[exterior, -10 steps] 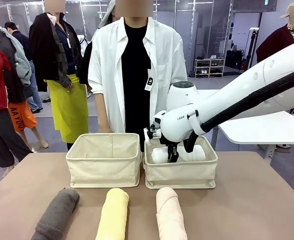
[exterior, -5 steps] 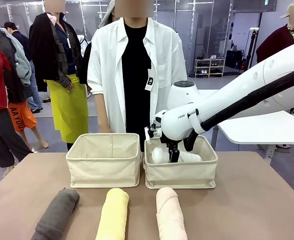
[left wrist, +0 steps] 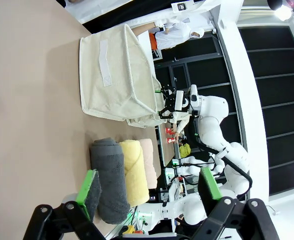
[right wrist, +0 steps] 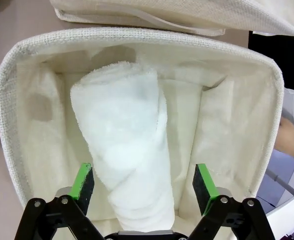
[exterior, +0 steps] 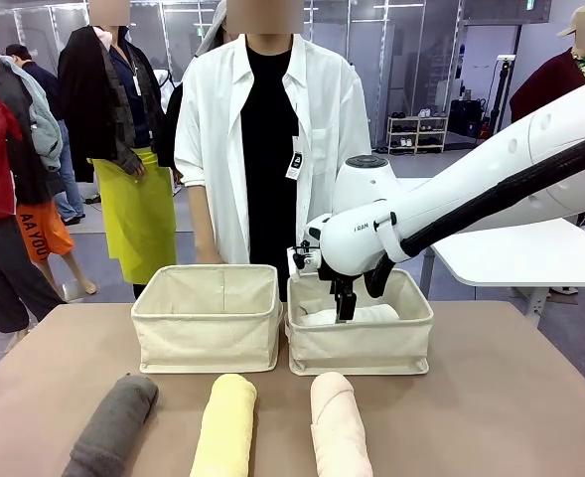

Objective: Divide the towels into two baskets.
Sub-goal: Pick up one hotel-folded towel from the bottom of the table and place it in the Fabric basket indicated by the person.

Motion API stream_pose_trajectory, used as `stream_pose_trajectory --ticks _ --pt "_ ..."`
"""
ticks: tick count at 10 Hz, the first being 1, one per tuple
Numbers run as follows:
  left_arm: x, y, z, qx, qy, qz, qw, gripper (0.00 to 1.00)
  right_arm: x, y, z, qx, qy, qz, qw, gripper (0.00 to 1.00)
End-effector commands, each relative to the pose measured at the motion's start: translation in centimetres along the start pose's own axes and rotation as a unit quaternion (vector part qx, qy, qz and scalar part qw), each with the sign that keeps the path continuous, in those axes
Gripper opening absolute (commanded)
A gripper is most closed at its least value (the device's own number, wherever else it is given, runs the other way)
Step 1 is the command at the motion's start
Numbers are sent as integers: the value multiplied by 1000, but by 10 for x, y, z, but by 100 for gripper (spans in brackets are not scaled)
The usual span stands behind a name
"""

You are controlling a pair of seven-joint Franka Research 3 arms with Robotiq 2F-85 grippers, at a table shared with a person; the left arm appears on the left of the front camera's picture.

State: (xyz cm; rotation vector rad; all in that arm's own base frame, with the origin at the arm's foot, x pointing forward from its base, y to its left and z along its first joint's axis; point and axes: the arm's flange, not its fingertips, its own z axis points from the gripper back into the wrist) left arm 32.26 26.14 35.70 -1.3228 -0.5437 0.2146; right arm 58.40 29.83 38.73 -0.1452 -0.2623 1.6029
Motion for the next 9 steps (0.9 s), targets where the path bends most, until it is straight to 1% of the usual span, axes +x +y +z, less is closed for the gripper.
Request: stream_pose_trajectory --ticks 1,8,9 --pt "-1 -2 2 -3 -2 -2 1000 100 1 0 0 0 1 6 1000 99" --pt "-1 -2 2 -3 -2 -2 1000 100 0 0 -2 2 0 0 1000 99" --pt "-1 -2 2 -3 -2 -2 1000 100 -11 5 20 14 21 -21 999 100"
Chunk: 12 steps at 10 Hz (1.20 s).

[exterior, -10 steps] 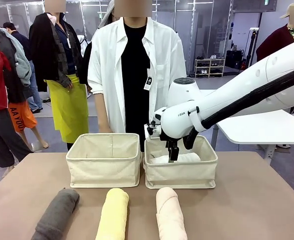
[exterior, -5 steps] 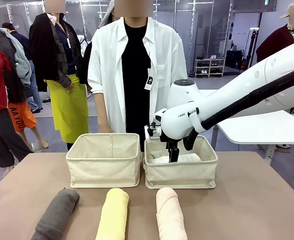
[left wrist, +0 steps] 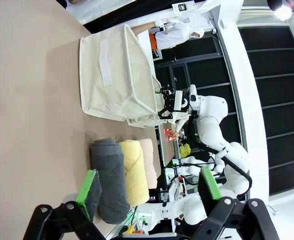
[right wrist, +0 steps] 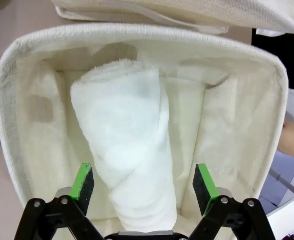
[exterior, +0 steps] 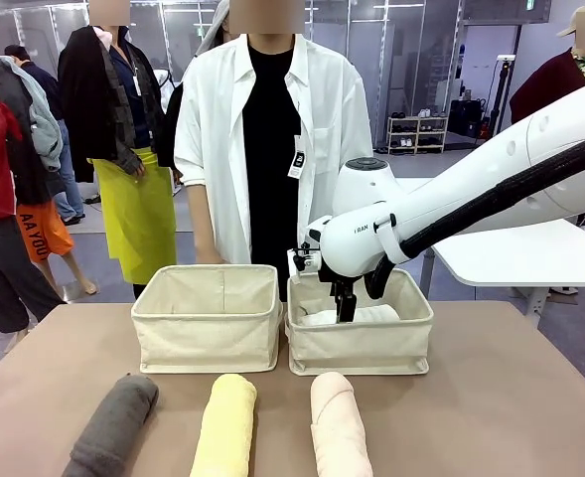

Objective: Divide the towels into two baskets.
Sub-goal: Pick up one hotel-folded towel from the bottom of the table and place it in the Fabric basket indicated by the person.

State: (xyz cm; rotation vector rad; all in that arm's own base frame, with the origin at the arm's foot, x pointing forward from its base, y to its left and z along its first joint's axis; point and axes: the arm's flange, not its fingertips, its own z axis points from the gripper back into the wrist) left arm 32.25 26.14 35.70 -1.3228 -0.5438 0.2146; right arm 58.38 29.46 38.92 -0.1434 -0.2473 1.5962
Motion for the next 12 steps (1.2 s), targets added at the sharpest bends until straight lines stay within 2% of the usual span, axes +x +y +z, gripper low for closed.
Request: stream_pose_trajectory --ticks 1,3,4,6,8,9,11,12 --pt "-1 -2 2 -3 -2 -2 1000 100 -22 15 43 23 8 -46 999 100" --pt "-1 -2 2 -3 -2 -2 1000 100 -59 38 84 12 -35 -119 992 100" --pt "-1 -2 2 -3 -2 -2 1000 100 -91 53 98 20 -60 -158 985 100" --pt "-1 -2 2 -3 -2 -2 1000 100 -139 89 115 62 -102 -252 960 100" --pt "-1 -2 2 -3 -2 -2 1000 100 -204 131 117 143 -187 -356 904 100" --pt "-1 -2 2 -3 -2 -2 1000 100 -240 143 104 185 -254 -390 865 100" --pt "-1 -2 2 -3 -2 -2 1000 100 -302 168 76 238 -318 -454 798 100" --pt "-1 -2 2 -3 -2 -2 1000 100 -341 185 61 270 -350 -483 756 100"
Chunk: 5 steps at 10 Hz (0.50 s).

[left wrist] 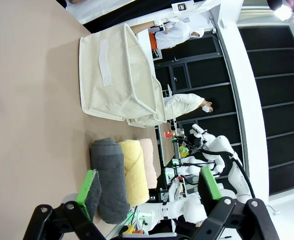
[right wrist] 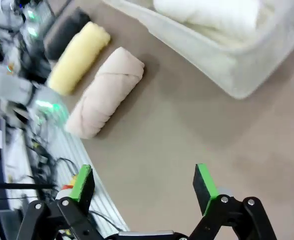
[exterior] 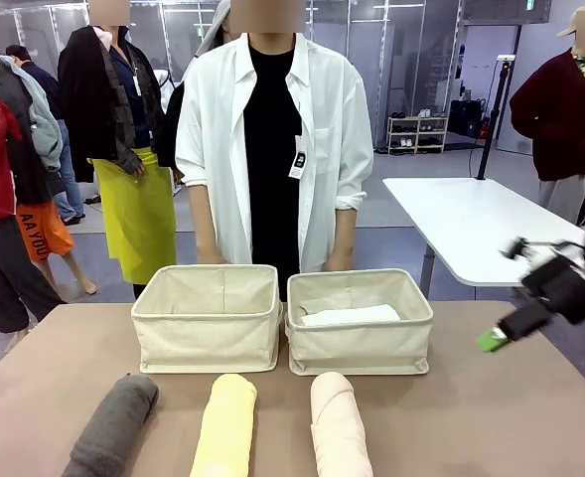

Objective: Divide the towels into two baskets.
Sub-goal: Pick up one hotel-folded towel from the bottom of the table and place it in the Fabric basket indicated by the person.

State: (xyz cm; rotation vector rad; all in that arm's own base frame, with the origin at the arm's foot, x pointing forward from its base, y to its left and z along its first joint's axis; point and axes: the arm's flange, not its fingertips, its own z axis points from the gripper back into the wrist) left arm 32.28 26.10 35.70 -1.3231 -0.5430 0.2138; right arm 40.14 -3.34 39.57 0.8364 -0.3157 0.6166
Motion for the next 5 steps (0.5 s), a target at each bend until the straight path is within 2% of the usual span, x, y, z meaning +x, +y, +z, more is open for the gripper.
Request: stream_pose_trajectory --ticks 1,2,4,5 --pt "-1 -2 3 -3 -3 -2 1000 100 -47 -43 22 56 -65 -81 993 100" --pt "-1 -2 3 -3 -3 -2 1000 100 -80 -57 35 89 -117 -107 983 100" --pt "-1 -2 3 -3 -3 -2 1000 100 -142 -70 60 121 -157 -155 968 100" --pt "-1 -2 3 -3 -3 -2 1000 100 -159 -71 70 126 -177 -167 962 100"
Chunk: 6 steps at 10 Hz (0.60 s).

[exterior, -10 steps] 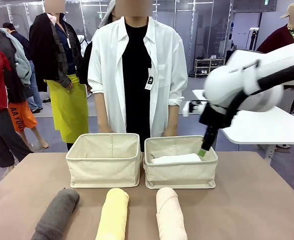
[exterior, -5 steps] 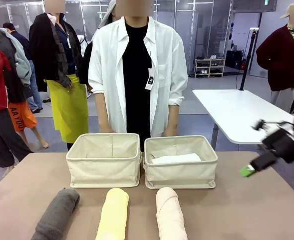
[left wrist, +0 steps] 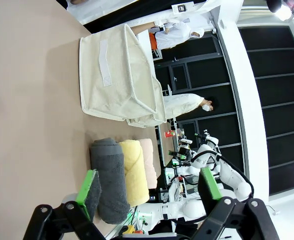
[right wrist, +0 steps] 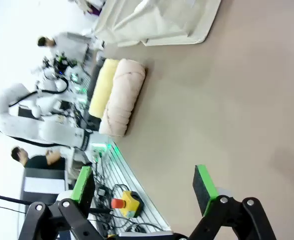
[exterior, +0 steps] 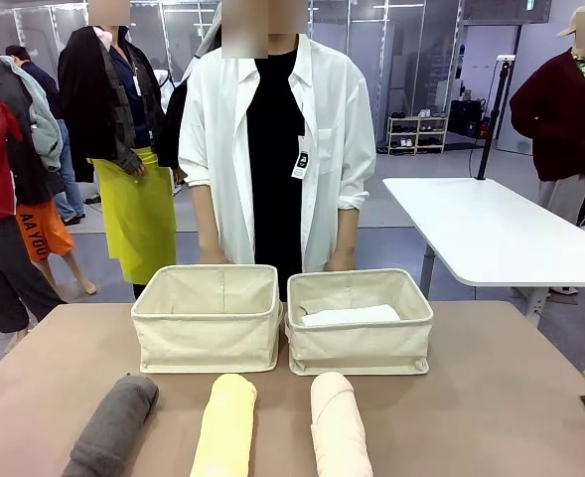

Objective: Divide the towels into two baskets.
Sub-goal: Pick up one hotel-folded towel from the bottom of the table and place it in the Fabric basket indicated by the person.

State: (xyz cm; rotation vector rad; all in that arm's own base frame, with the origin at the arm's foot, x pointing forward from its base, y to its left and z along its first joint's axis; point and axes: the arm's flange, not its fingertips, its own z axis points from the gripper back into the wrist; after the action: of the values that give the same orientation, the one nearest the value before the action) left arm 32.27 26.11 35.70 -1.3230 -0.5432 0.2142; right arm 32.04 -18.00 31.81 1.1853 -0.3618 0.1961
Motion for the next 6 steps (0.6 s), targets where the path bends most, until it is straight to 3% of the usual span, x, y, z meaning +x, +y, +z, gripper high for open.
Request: stream_pose_trajectory --ticks 1,3,4,6 --pt "-1 -2 3 -3 -3 -2 1000 100 -5 -1 13 21 -36 8 999 100" --pt "-1 -2 3 -3 -3 -2 1000 100 8 -2 9 35 -16 32 999 100" --pt "-1 -2 3 -3 -3 -2 1000 100 -13 -2 18 16 -26 -8 1000 100" --pt "-1 -2 3 -3 -3 -2 1000 100 -13 -2 18 16 -26 -8 1000 100"
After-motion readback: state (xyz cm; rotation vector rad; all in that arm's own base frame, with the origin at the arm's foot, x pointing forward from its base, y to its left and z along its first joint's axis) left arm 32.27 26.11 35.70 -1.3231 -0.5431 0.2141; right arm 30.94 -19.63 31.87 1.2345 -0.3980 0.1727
